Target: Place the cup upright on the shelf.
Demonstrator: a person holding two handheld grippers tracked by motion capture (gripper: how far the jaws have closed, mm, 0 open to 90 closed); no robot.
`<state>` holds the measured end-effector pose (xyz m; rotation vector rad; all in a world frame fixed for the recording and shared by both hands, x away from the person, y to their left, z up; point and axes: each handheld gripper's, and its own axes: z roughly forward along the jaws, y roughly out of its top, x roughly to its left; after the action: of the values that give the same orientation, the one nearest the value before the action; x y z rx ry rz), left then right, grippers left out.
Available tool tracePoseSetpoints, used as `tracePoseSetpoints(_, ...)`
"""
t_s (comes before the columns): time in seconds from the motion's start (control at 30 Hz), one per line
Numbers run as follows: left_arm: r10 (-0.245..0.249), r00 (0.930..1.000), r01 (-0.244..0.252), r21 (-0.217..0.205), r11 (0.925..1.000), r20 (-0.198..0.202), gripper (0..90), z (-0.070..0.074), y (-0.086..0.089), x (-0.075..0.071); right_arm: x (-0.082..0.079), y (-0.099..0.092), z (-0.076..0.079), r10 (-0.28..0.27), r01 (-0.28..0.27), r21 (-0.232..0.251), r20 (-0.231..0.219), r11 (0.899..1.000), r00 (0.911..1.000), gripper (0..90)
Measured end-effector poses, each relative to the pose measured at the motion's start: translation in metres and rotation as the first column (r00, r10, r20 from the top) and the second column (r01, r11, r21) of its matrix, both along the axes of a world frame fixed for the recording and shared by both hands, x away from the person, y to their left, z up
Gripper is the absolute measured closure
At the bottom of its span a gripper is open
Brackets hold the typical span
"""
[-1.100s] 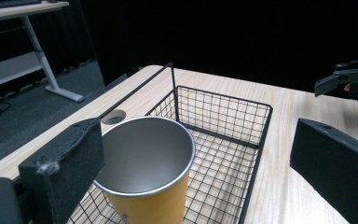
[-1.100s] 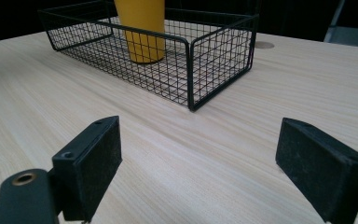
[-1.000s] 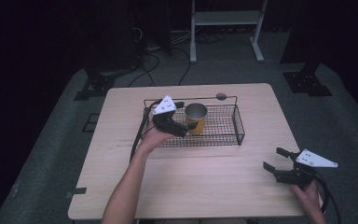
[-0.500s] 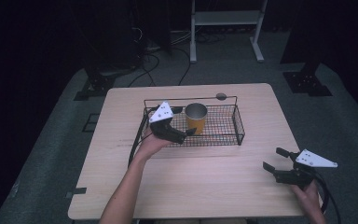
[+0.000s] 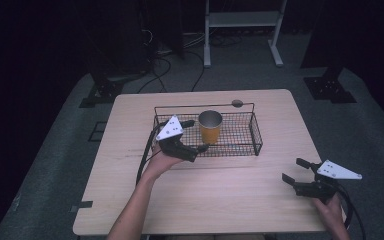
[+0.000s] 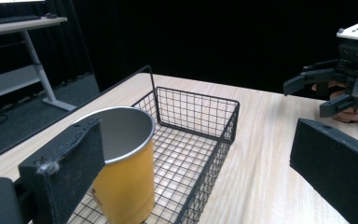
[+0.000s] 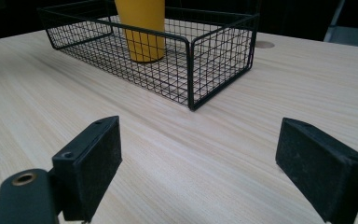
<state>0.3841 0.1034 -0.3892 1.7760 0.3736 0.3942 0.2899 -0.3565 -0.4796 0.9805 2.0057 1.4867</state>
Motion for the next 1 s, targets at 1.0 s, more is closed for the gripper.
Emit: tracePoseSetpoints(1.0, -0.036, 0.9989, 0.037, -0.036, 0.9987, 0.030, 2.4, -0.011, 0.007, -0.046, 0.000, 0.000, 0.000, -0.003, 0.003, 0.000, -0.002, 1.000, 1.0000, 13.2)
